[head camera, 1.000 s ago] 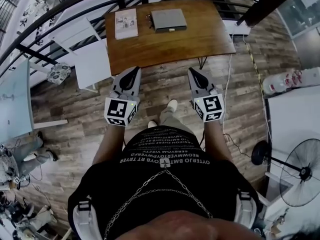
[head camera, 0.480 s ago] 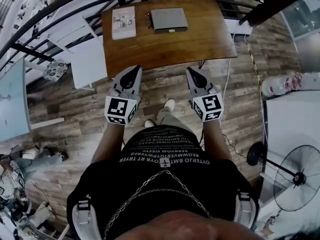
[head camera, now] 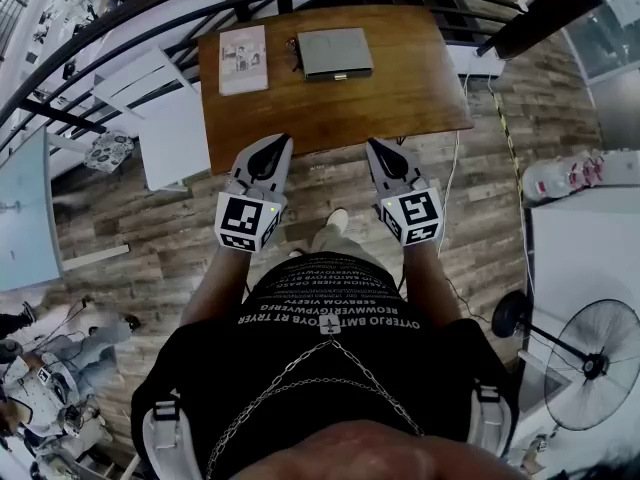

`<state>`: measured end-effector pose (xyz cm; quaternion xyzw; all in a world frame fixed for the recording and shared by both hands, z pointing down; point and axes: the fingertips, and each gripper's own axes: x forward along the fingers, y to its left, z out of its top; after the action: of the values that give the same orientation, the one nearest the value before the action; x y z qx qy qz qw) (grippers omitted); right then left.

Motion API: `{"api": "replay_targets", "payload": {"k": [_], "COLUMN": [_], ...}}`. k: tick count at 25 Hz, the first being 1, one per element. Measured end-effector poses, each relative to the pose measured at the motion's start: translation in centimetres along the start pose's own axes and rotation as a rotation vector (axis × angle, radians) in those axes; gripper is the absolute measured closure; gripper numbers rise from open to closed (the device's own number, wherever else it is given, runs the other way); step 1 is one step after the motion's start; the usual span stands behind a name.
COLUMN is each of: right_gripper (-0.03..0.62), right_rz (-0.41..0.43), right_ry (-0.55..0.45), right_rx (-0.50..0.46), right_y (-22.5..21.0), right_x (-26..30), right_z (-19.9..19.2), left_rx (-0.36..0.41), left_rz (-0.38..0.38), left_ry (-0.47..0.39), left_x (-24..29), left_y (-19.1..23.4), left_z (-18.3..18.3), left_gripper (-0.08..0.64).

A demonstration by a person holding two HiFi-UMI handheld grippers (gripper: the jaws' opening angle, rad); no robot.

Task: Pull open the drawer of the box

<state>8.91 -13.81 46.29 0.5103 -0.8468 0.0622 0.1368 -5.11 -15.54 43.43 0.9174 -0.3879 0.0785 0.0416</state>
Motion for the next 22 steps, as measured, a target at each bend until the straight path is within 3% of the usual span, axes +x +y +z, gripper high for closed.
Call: {"api": "replay_targets", "payload": {"k": [15,22], "right_gripper": [0.595,0.595], "right_rz": [0.039,0.057], "right_ry": [-0.007,-0.043], "right_rx": [-0.016,-0.02], "right_y": [-4.6,-8.7], "right_x": [3.1,3.7], "right_z": [1.4,2.1], "left_rx": [0.004,0.022], "left_rz": [0.036,0.071], "left_ry": [0.011,0.004], "left_x": [5.0,8.4], "left_y": [1.3,0.7], "left_z": [1.3,2.9], "left_gripper": [0.555,0.555]}}
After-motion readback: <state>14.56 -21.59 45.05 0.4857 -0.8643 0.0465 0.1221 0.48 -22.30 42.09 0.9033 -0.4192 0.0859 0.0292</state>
